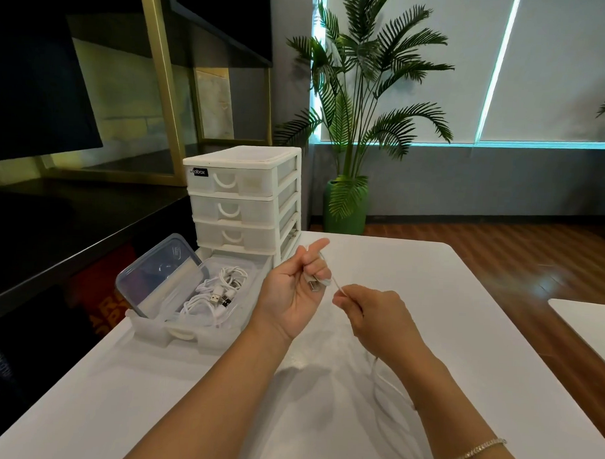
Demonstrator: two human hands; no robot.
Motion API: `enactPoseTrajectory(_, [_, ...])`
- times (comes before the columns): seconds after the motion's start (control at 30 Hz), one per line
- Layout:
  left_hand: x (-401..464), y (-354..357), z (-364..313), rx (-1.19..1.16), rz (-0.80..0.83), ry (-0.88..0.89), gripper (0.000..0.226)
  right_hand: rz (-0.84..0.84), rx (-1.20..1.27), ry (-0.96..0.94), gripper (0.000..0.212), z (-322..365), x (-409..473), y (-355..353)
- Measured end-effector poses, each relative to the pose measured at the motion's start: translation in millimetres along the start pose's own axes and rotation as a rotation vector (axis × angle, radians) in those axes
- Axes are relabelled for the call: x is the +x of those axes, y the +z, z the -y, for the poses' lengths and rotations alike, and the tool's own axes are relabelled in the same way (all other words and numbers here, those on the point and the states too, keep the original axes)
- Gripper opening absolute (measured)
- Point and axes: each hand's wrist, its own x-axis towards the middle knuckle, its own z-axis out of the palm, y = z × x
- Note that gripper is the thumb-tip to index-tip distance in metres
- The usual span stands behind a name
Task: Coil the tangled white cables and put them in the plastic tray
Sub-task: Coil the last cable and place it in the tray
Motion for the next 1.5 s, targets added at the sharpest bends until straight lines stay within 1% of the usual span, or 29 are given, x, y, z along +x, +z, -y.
enactPoseTrajectory(0.13, [3.1,-1.2,-0.6,0.065,-0.062,0.061,0.032,0.087,0.016,0.011,0.024,2.3,-2.0,-3.1])
enactPoseTrajectory(0.2, [3.2,-0.6,0.7,0.236,-0.129,0.119,0.025,0.127,0.023,0.01,0.022,3.0,-3.5,-3.6])
enactPoseTrajectory(0.27, [1.0,1.0,5.3,0.548,-0.197,0.177,0.024,0.162,0.028,0.007,0.022,4.0,-4.3,-3.0])
enactPoseTrajectory(0.33, [-0.9,1.6,9.2,0.989,-0.247,0.23,0.028,0.179,0.029,0.008,0.022,5.4,-4.4,-3.6])
enactPoseTrajectory(0.37, [-2.2,1.8,10.9,1.221,-0.231,0.259,0.027,0.178,0.023,0.016,0.023,6.0,-4.2,-5.1])
enactPoseTrajectory(0.43, [-2.2,-1.7,15.0,1.597,-0.117,0.309,0.038,0.148,-0.024,0.031,0.026,6.4,-3.6,-9.7])
enactPoseTrajectory(0.5, [-3.7,-5.1,18.7,1.858,-0.031,0.311,0.046,0.091,-0.083,0.047,0.028,5.7,-3.0,-14.3])
enactPoseTrajectory(0.53, [-4.5,-6.1,19.7,1.925,-0.016,0.297,0.046,0.056,-0.089,0.061,0.028,5.1,-2.9,-16.0])
enactPoseTrajectory(0.7, [-3.7,-9.9,17.5,2.023,0.088,0.169,0.039,-0.056,-0.033,0.14,0.032,2.4,-1.5,-19.5])
enactPoseTrajectory(0.8, [-1.8,-10.3,15.8,1.98,0.122,0.087,0.036,-0.084,-0.027,0.15,0.031,1.2,-1.6,-19.9])
enactPoseTrajectory(0.87, [-0.5,-12.6,14.0,1.916,0.124,0.045,0.033,-0.094,0.044,0.159,0.028,-0.4,-0.9,-21.4])
enactPoseTrajectory(0.97, [-2.1,-13.3,10.9,1.824,0.14,0.008,0.033,-0.103,0.23,0.208,0.02,-1.6,-0.2,-24.8])
enactPoseTrajectory(1.03, [-4.3,-9.8,11.2,1.8,0.166,-0.013,0.032,-0.136,0.394,0.282,0.014,-2.5,1.1,-27.1])
enactPoseTrajectory(1.1, [-5.7,-5.5,13.4,1.851,0.184,-0.021,0.037,-0.197,0.601,0.363,0.016,-4.1,3.0,-29.5])
enactPoseTrajectory(1.17, [-4.4,-4.2,16.1,1.955,0.179,0.0,0.037,-0.221,0.79,0.464,0.02,-5.6,4.1,-32.1])
enactPoseTrajectory(1.23, [-0.3,-7.1,15.8,2.057,0.113,0.066,0.031,-0.205,0.92,0.523,0.028,-8.1,3.7,-33.3])
enactPoseTrajectory(1.33, [6.4,-20.3,7.0,2.124,-0.086,0.202,0.033,-0.208,1.045,0.546,0.037,-11.8,3.5,-35.4])
enactPoseTrajectory(1.37, [8.8,-26.0,3.3,2.126,-0.147,0.246,0.034,-0.227,1.046,0.544,0.036,-12.3,4.1,-36.5])
enactPoseTrajectory(1.43, [12.5,-34.3,-2.4,2.112,-0.241,0.297,0.037,-0.27,0.962,0.511,0.029,-12.2,5.2,-37.0])
enactPoseTrajectory(1.5, [15.2,-37.1,-4.6,2.108,-0.285,0.319,0.039,-0.308,0.869,0.422,0.02,-12.8,5.7,-33.8])
